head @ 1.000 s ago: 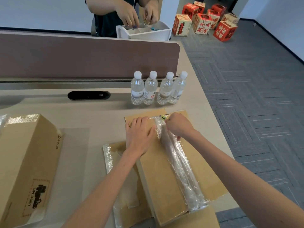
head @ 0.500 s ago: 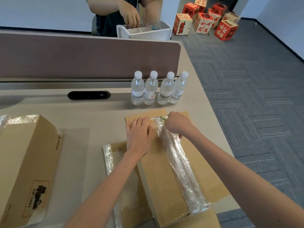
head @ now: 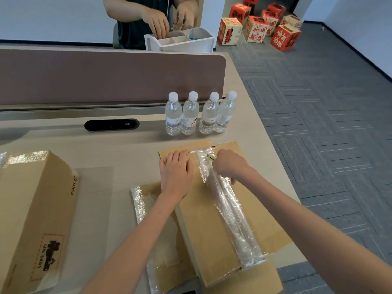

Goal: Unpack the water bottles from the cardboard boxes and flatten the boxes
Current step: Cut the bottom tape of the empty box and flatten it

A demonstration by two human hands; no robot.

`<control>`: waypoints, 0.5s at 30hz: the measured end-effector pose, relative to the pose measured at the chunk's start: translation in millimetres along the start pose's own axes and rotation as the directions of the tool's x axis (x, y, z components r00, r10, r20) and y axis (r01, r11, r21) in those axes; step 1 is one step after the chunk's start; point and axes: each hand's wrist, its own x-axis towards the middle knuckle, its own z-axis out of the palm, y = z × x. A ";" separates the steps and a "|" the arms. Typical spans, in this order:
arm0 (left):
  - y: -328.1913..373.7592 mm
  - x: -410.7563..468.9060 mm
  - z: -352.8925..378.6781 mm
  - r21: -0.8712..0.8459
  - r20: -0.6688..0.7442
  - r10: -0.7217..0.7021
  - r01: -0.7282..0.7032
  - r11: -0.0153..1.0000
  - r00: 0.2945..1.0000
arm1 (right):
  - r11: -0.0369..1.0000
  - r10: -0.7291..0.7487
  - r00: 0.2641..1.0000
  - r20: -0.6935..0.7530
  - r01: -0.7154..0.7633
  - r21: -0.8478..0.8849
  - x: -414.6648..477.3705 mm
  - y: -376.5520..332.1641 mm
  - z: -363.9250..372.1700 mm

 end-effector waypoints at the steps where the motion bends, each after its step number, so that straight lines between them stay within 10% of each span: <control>1: -0.1 0.4 0.2 -0.006 -0.002 0.000 0.000 1.000 1.000 | 0.999 -0.004 1.000 -0.013 0.005 0.047 2.0 3.0 -1.0; 15: -3.6 -1.0 0.6 -0.027 -0.013 0.022 -0.022 0.999 1.000 | 0.927 -0.087 0.929 -0.360 0.207 0.312 18.5 14.8 22.9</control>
